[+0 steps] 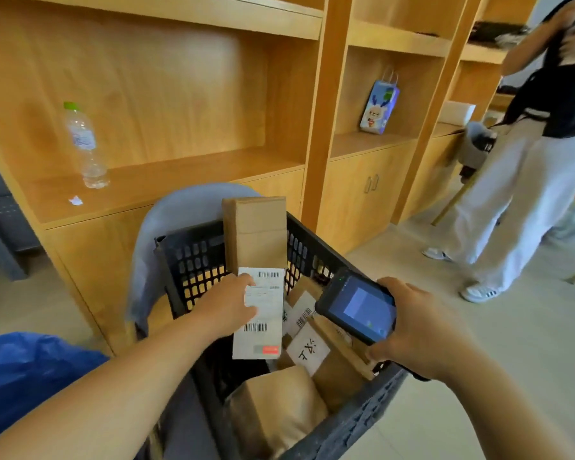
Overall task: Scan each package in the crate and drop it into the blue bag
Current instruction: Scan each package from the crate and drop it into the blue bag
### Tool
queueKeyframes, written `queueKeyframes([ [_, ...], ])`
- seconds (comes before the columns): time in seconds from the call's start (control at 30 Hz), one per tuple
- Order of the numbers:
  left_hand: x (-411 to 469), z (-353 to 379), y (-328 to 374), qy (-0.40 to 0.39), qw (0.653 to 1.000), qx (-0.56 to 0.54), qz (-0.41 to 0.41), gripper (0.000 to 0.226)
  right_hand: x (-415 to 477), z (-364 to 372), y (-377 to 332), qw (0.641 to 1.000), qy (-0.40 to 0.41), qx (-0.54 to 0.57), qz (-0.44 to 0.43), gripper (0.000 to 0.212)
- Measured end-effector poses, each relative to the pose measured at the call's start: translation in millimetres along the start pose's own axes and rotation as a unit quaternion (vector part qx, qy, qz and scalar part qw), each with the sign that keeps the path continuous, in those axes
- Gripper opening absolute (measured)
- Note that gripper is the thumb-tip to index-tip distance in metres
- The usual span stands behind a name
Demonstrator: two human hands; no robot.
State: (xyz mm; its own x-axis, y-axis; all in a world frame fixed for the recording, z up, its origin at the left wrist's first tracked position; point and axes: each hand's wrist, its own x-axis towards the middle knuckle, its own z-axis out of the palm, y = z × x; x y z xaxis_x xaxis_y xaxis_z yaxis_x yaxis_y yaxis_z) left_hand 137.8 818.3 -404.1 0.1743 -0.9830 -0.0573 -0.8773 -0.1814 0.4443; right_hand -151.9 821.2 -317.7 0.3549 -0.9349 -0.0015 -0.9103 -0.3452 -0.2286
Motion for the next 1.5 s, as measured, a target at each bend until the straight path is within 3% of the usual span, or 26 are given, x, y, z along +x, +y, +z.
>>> queueKeyframes([
  [0.13,44.8,22.4,-0.8,-0.01,0.999,0.016,-0.042,0.086,21.7,8.9,21.3,1.0,-0.004,-0.005,0.015,0.081],
  [0.23,69.8,31.5,-6.6,-0.005,0.997,0.027,-0.079,0.099,32.5,18.1,30.2,1.0,-0.013,-0.011,0.02,0.087],
  [0.33,82.6,36.3,-10.7,-0.017,0.995,0.01,-0.096,0.089,38.2,26.7,35.4,0.999,-0.021,-0.007,0.023,0.089],
  [0.47,77.4,31.3,-16.5,0.028,0.996,-0.036,-0.077,0.047,38.7,33.4,37.0,0.999,-0.035,-0.002,0.028,0.092],
  [0.67,48.5,23.4,-24.0,0.026,0.993,-0.103,-0.042,0.04,28.0,37.1,29.3,0.999,-0.035,-0.01,0.017,0.093],
  [0.9,7.6,5.8,-7.8,-0.062,0.994,-0.09,-0.001,0.045,1.8,29.1,13.4,0.999,-0.032,-0.002,0.013,0.095],
  [1.0,-11.8,4.5,-0.9,-0.015,0.993,-0.117,0.009,0.058,-14.3,23.1,5.7,1.0,-0.023,0.006,0.009,0.098],
  [1.13,-40.1,-12.0,-0.2,0.082,0.984,-0.156,0.009,0.037,-37.3,12.9,-2.9,1.0,-0.005,0.018,0.004,0.101],
  [1.27,-76.6,-29.7,0.2,0.188,0.952,-0.238,-0.036,0.042,-59.3,6.3,-15.8,1.0,0.017,0.011,0.001,0.1],
  [1.5,-139.7,-48.9,-5.7,0.281,0.894,-0.346,-0.047,0.046,-86.5,7.2,-40.1,0.999,-0.003,-0.031,-0.025,0.081],
])
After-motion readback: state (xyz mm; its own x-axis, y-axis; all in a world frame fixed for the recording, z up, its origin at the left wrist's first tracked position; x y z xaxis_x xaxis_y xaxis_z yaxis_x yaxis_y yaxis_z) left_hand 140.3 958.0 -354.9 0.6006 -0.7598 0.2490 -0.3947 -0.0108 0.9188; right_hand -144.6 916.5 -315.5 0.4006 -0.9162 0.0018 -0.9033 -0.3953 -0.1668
